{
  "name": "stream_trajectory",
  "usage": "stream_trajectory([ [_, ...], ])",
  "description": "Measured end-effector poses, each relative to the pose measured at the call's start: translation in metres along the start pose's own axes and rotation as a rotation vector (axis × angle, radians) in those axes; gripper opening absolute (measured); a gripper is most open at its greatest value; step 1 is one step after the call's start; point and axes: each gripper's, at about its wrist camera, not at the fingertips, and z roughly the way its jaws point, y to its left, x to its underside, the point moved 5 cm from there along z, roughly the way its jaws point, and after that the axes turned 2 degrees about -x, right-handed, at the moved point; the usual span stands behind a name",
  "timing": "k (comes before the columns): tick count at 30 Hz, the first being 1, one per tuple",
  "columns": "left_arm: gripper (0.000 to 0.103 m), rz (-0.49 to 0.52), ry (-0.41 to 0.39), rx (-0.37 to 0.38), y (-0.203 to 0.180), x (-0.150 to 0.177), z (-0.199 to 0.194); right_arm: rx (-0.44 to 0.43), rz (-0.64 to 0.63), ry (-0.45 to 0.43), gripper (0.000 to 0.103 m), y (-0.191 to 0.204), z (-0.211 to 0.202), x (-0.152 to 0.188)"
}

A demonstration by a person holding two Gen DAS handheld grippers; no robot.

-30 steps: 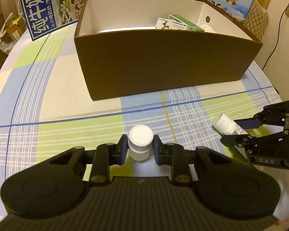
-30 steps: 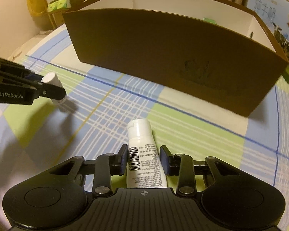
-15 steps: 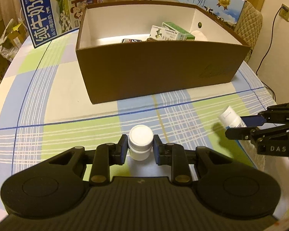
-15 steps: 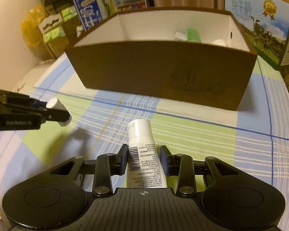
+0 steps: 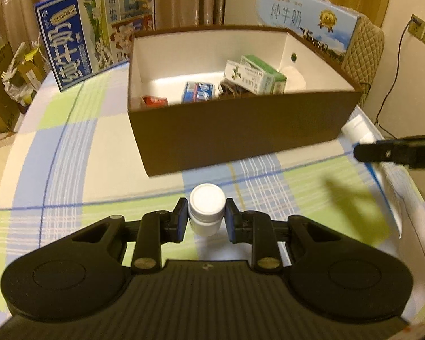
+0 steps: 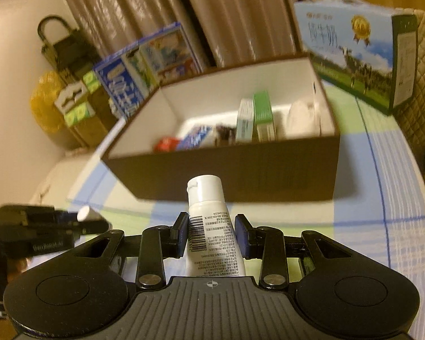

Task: Organize objects
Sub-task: 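Carry the pill bottle and white tube over the box with both tools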

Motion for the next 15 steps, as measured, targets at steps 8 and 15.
stream_trajectory([
  [8, 0.023, 0.009, -0.084, -0.014, 0.01, -0.049, -0.009, 0.004, 0.03, -0.096, 0.032, -0.01, -0.002, -0.057],
  [15, 0.023, 0.042, -0.127, -0.016, 0.006, -0.093, -0.002, 0.03, 0.051, -0.155, 0.032, -0.02, 0.007, -0.099],
])
